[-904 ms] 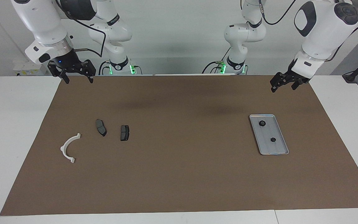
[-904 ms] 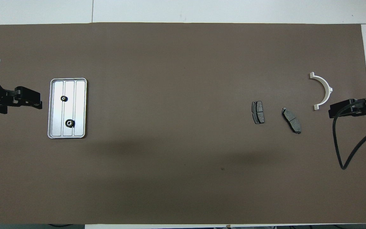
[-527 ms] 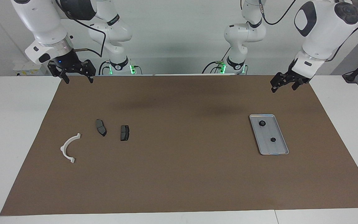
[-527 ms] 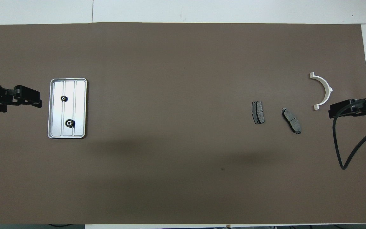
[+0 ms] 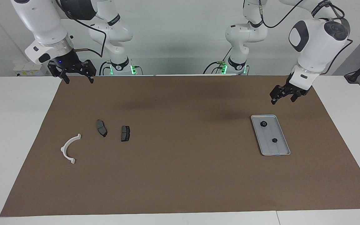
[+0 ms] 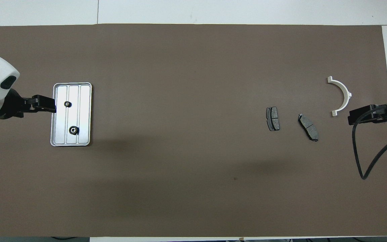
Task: Place bearing gear from tray to pile
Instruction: 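Reach the left gripper down to a black bearing on the silver tray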
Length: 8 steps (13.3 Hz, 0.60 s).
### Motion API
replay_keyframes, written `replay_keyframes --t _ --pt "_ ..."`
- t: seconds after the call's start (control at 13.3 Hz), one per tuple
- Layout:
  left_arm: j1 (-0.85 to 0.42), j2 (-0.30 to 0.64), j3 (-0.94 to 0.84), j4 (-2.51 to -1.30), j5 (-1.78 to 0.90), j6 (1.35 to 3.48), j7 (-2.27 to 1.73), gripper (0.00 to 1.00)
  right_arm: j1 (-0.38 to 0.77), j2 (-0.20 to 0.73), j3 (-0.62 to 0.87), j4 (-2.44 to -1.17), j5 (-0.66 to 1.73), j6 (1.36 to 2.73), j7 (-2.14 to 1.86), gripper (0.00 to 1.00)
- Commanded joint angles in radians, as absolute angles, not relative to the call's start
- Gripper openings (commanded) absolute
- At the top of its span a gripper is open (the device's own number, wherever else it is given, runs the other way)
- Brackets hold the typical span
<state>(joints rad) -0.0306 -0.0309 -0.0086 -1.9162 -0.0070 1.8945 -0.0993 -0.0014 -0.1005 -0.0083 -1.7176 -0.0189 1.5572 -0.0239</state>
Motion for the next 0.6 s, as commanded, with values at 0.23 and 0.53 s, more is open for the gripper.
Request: replay_keyframes --t 0.23,0.53 --pt "0.023 -0.06 -0.011 -2.141 0.014 2.126 -0.075 1.0 -0.018 -0.129 0.0 -1.75 0.003 1.571 -0.021 1.0" --pt "0.021 -0.026 -0.011 -2.224 0.014 2.218 -0.107 0.92 -0.021 -0.13 -0.002 -1.749 0.018 1.571 -0.04 1.0"
